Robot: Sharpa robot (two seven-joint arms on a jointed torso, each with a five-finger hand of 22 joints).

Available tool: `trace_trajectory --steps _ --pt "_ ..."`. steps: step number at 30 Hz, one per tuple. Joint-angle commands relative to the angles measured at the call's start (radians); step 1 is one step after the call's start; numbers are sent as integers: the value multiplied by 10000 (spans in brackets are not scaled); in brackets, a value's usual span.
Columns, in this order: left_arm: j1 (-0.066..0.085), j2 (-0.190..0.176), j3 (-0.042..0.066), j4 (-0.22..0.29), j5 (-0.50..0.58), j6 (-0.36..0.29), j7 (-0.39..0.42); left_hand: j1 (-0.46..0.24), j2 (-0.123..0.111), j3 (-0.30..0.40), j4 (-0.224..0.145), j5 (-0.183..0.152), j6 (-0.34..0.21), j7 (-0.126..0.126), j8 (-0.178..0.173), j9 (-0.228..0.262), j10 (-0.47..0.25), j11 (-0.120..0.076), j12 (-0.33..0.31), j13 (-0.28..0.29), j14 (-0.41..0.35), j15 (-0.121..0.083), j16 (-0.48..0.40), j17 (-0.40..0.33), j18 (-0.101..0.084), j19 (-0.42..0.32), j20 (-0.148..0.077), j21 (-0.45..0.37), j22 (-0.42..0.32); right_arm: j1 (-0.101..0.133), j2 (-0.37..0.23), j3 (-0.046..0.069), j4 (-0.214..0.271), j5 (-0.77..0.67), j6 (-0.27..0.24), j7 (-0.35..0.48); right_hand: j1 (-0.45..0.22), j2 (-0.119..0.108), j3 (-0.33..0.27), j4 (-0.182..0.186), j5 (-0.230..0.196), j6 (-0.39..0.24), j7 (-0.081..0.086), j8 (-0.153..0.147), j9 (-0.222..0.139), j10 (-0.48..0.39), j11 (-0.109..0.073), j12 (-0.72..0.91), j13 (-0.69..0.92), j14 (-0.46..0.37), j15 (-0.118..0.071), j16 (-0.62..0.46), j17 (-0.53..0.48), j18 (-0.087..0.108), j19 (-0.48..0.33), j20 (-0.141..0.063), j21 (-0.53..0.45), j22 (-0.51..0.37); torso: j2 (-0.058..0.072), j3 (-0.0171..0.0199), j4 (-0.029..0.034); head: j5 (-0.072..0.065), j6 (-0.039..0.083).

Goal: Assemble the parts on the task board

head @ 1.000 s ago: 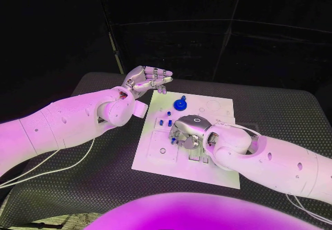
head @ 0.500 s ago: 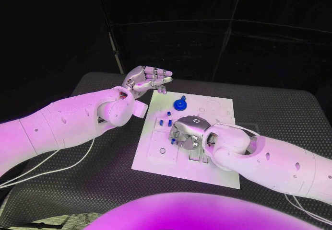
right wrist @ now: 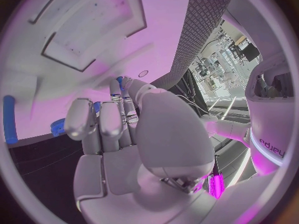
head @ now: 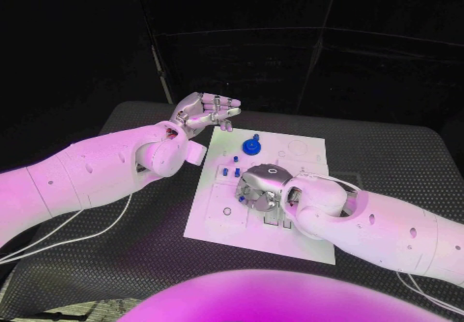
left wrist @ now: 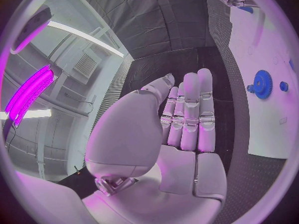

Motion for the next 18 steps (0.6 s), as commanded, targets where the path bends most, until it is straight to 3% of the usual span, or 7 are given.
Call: trace_trajectory --steps 1,3,6,10,15,18 --pt "20 -5 13 15 45 91 64 38 -17 -41 -29 -44 -58 -23 -47 -11 -77 -10 66 -13 -67 -10 -46 -16 124 -46 51 -29 -10 0 1 -23 -28 -119 338 -185 -189 -40 -80 -1 -15 -158 28 -98 -27 -159 39 -99 -26 210 41 -7 -69 -136 -111 53 -64 -80 0 0 5 -3 2" --pt "20 -10 13 15 45 96 61 38 -17 -41 -29 -44 -58 -23 -47 -11 -77 -10 66 -13 -67 -10 -46 -16 124 -46 51 -29 -10 0 6 -26 -42 -122 281 -222 -302 -99 -110 17 13 -382 109 -160 -51 -380 111 -223 -60 187 104 -45 -141 -115 -203 90 -133 -209 -1 1 6 -2 2" --pt "20 -15 13 15 45 110 54 38 -17 -41 -29 -44 -58 -23 -47 -11 -77 -10 66 -13 -67 -10 -46 -16 124 -46 51 -29 -10 1 23 -30 -67 -124 101 -277 -559 -323 -265 42 31 -1451 384 -174 -69 -1205 419 -534 -85 3 346 -409 -687 45 -814 291 -626 -1089 -7 -5 7 -2 2" --pt "20 -20 12 16 45 135 34 38 -17 -41 -29 -44 -58 -23 -47 -11 -77 -10 66 -13 -67 -10 -46 -16 124 -46 51 -29 -10 1 28 -33 -73 -126 -178 -297 -625 -343 -472 -32 18 -2066 325 -163 -49 -1697 437 -525 -69 -85 371 -561 -938 132 -1036 373 -861 -1438 1 0 4 2 2" --pt "20 -35 12 20 45 147 21 38 -13 -46 -30 -43 -69 -17 -50 -11 -91 -6 72 -14 -70 -6 -49 -21 124 -47 55 -37 -15 0 -27 -34 3 -117 -519 -271 -625 -297 -541 -63 30 -2055 283 -124 -26 -1815 417 -463 -60 -93 358 -569 -968 144 -1062 370 -908 -1502 0 -3 -3 -22 2" --pt "19 -47 12 21 45 156 13 38 -13 -46 -30 -43 -69 -17 -50 -11 -91 -6 72 -14 -70 -6 -49 -21 124 -47 55 -37 -15 -4 -166 -33 208 -17 -822 -275 -611 -238 -582 -101 108 -1897 272 -61 4 -1811 406 -323 -41 -58 348 -517 -922 136 -1009 358 -897 -1470 4 13 2 -28 2"
